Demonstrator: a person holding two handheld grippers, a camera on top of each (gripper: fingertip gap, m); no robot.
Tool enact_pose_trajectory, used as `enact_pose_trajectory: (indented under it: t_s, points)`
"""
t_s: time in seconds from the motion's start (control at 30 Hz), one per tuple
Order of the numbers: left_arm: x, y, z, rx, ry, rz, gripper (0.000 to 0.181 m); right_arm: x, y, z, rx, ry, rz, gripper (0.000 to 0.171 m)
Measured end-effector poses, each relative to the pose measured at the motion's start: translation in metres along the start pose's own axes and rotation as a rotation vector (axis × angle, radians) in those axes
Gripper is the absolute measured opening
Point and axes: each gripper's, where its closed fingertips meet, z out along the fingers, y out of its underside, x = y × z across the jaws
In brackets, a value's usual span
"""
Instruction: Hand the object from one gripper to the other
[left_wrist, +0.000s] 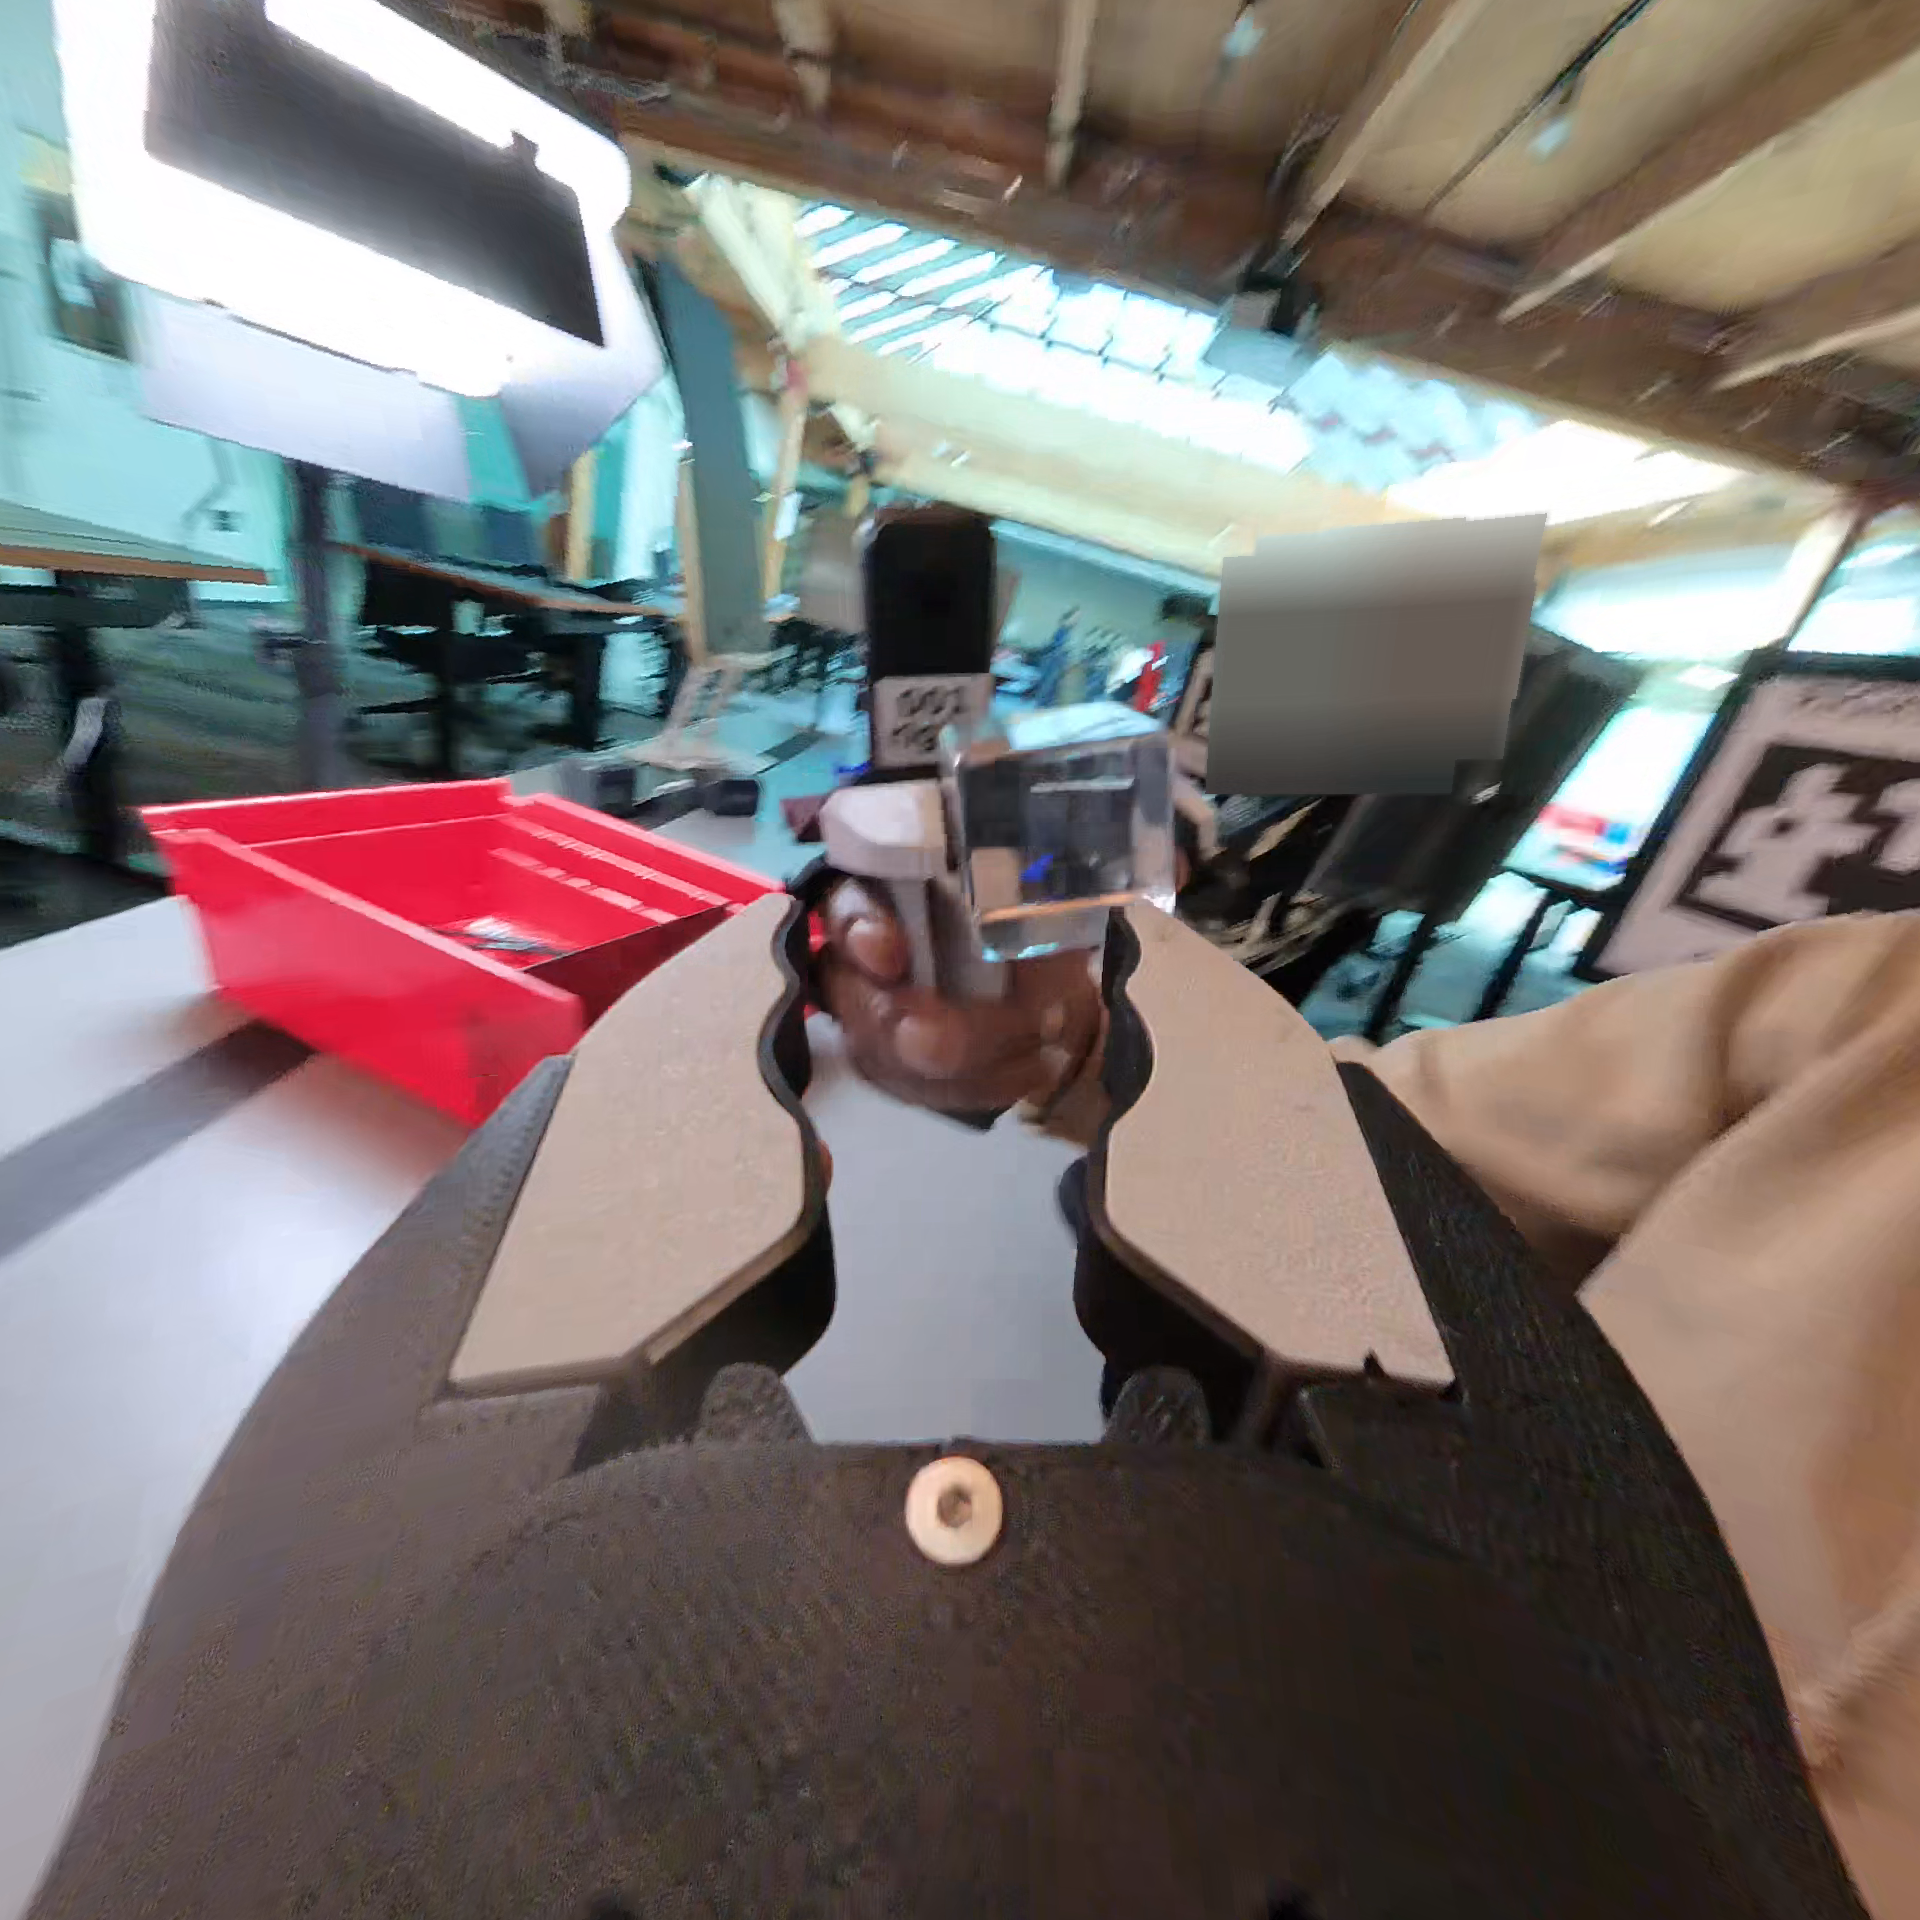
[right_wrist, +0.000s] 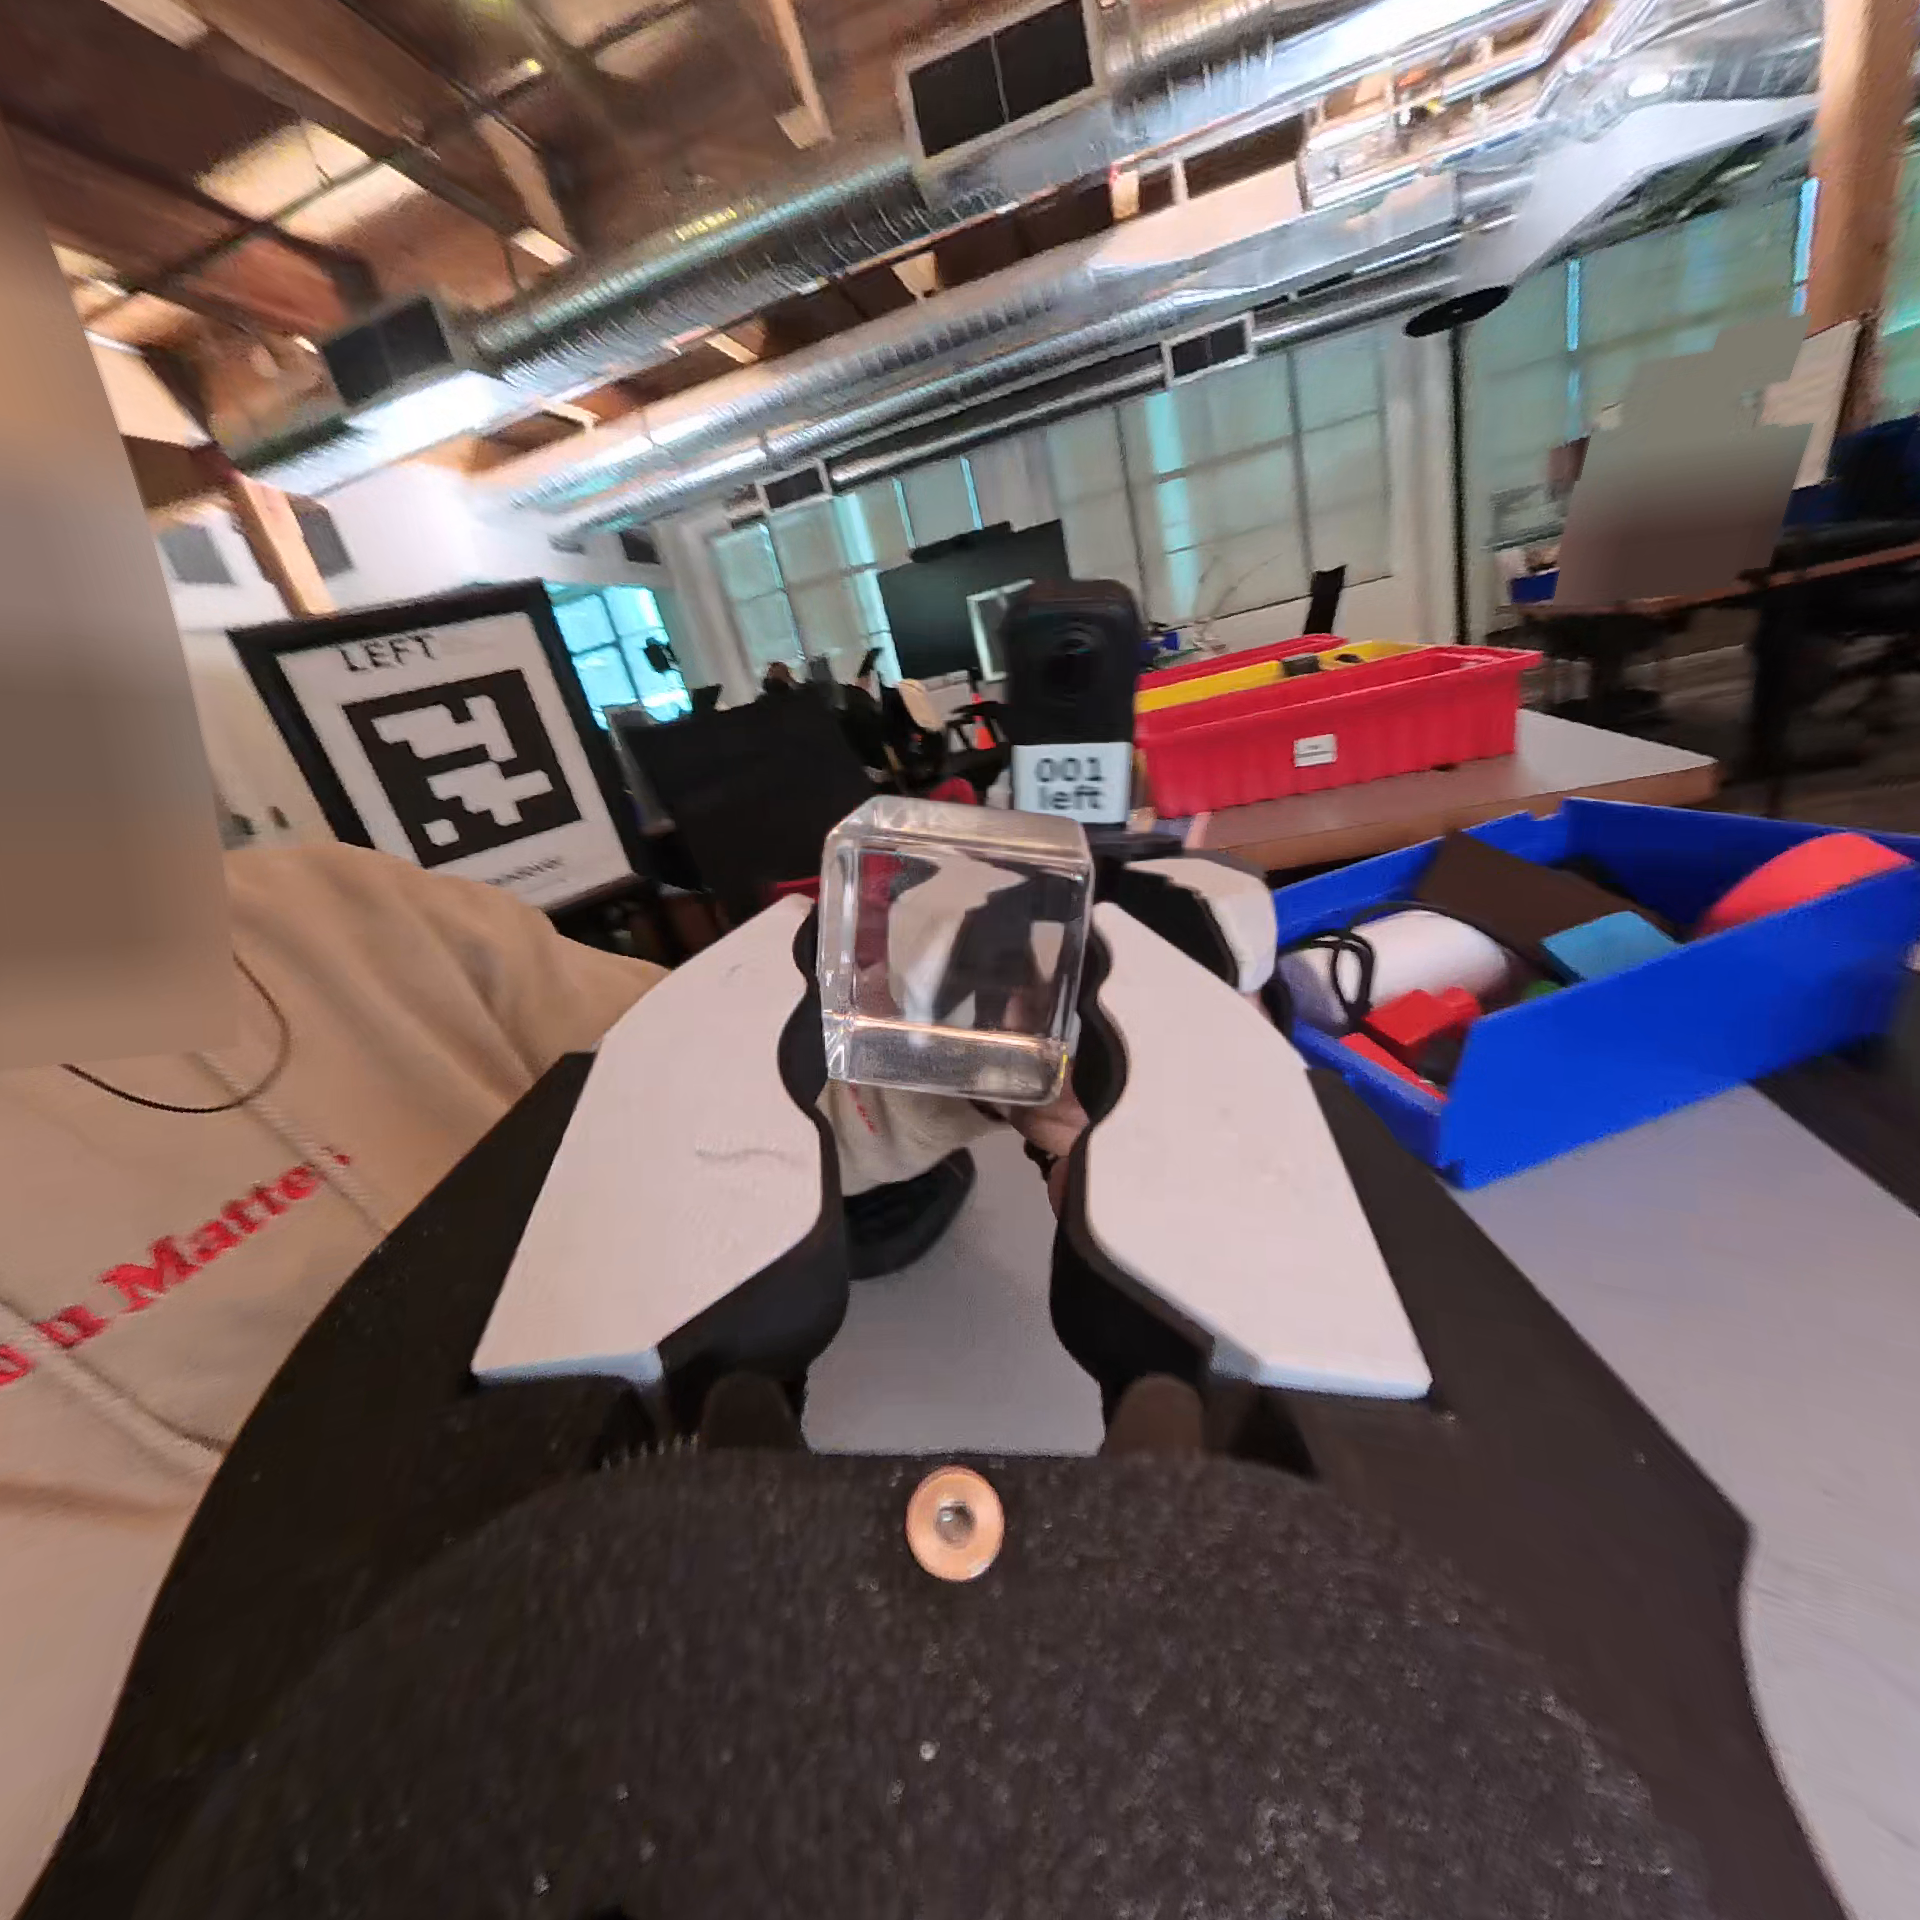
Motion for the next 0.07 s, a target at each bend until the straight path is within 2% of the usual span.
enact_pose_trajectory:
  t_s: [0.03, 0.07]
  points:
    - [0.0048, -0.0035, -0.0005, 0.026, 0.042, -0.033, 0.055, -0.0020, 0.0017, 0.0025, 0.001, -0.025, 0.025, 0.045]
    - [0.0084, -0.0063, -0.0010, 0.044, 0.068, -0.046, 0.055, -0.0034, 0.0039, 0.0050, 0.001, -0.048, 0.054, 0.045]
